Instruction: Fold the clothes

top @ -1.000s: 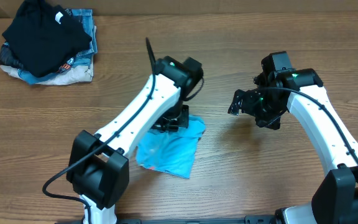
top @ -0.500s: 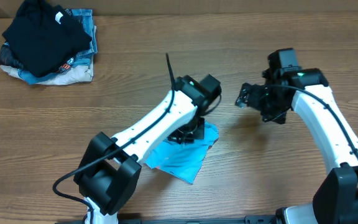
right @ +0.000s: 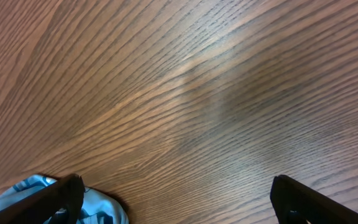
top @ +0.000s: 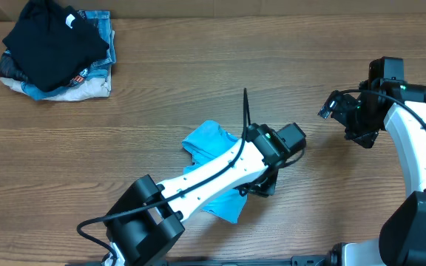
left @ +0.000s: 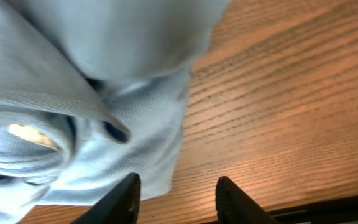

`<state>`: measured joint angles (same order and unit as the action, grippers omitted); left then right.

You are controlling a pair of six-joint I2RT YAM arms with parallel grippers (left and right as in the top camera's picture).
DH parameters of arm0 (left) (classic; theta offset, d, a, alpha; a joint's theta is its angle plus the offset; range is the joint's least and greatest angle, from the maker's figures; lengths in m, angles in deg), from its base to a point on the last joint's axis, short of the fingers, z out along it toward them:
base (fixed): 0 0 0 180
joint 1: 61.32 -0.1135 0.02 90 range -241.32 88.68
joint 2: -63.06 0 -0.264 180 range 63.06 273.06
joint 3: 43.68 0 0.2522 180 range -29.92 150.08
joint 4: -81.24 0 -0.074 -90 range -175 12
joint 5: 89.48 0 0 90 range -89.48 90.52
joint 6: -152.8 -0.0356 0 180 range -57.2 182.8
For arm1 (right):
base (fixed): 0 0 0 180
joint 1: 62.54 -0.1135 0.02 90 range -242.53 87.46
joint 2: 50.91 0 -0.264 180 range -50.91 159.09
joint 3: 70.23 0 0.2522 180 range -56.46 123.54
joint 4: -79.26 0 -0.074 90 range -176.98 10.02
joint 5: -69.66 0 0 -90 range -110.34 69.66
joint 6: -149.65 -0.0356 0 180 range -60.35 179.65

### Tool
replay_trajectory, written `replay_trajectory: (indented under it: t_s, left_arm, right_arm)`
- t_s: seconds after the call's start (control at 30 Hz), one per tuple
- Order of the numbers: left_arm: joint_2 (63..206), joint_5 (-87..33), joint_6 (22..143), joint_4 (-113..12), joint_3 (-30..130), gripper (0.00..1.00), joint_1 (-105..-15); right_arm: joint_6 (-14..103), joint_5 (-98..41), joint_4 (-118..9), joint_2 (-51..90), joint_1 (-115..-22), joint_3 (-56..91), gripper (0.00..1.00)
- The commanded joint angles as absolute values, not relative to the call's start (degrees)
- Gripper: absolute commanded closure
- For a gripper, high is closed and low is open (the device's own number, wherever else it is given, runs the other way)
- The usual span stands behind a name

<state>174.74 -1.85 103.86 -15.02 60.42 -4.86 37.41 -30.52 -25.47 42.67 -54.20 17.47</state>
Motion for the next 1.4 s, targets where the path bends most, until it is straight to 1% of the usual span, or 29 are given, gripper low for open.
replay_trajectory:
  t_s: [0.0, 0.1, 0.2, 0.27, 0.3, 0.33, 0.4, 0.43, 0.47, 0.57, 0.7, 0.83, 1.0, 1.37]
  left_arm:
    - [175.9, -0.6, 104.1, -15.2, 60.2, 0.60, -4.2]
    - [175.3, 3.8, 103.8, -13.1, 62.1, 0.58, -5.0]
    - [174.2, 4.1, 103.7, -9.6, 65.7, 0.55, -7.6]
    - [173.3, 4.2, 103.6, -7.2, 68.0, 0.50, -10.4]
    - [172.7, 4.1, 103.2, -6.0, 69.0, 0.43, -12.4]
    - [172.2, 4.1, 102.6, -5.3, 69.5, 0.31, -14.2]
    - [171.3, 4.0, 101.7, -4.4, 69.8, 0.14, -18.2]
    - [171.2, 4.0, 101.4, -4.0, 69.8, 0.02, -20.7]
    - [171.2, 3.9, 101.0, -3.7, 69.8, 0.00, -23.0]
    - [171.5, 2.1, 100.0, -3.7, 69.5, 0.00, -30.3]
    - [171.6, -6.9, 93.9, -5.7, 67.7, 0.00, -38.9]
    - [171.6, -13.5, 90.0, -9.6, 63.2, 0.00, -43.8]
    - [171.6, -22.7, 85.1, -15.3, 55.5, 0.00, -46.1]
    - [171.9, -23.3, 82.6, -26.5, 47.1, 0.00, -47.1]
  right_arm:
    - [37.3, -30.9, -25.9, 41.5, -54.0, 18.9, 0.00]
    - [37.3, -30.9, -26.1, 41.5, -54.0, 18.9, 0.00]
    - [37.3, -30.8, -26.3, 41.5, -54.0, 18.9, 0.00]
    - [37.3, -30.9, -26.3, 41.5, -53.8, 18.9, 0.00]
    - [37.3, -30.9, -26.2, 41.5, -53.7, 18.9, 0.00]
    - [37.3, -30.9, -26.2, 41.5, -53.6, 18.9, 0.00]
    - [37.3, -30.9, -26.3, 41.5, -53.4, 18.9, 0.00]
    - [37.3, -30.9, -26.3, 41.5, -53.4, 18.9, 0.00]
    - [37.3, -30.9, -26.3, 41.5, -53.4, 18.9, 0.00]
    - [37.3, -30.9, -26.2, 41.5, -53.4, 18.9, 0.00]
    - [37.3, -30.9, -25.8, 41.5, -53.4, 18.9, 0.00]
    - [37.3, -30.9, -25.8, 41.5, -53.4, 18.9, 0.00]
    - [37.3, -30.9, -25.8, 41.5, -53.4, 18.9, 0.00]
    - [37.3, -30.9, -25.1, 41.5, -53.4, 18.9, 0.00]
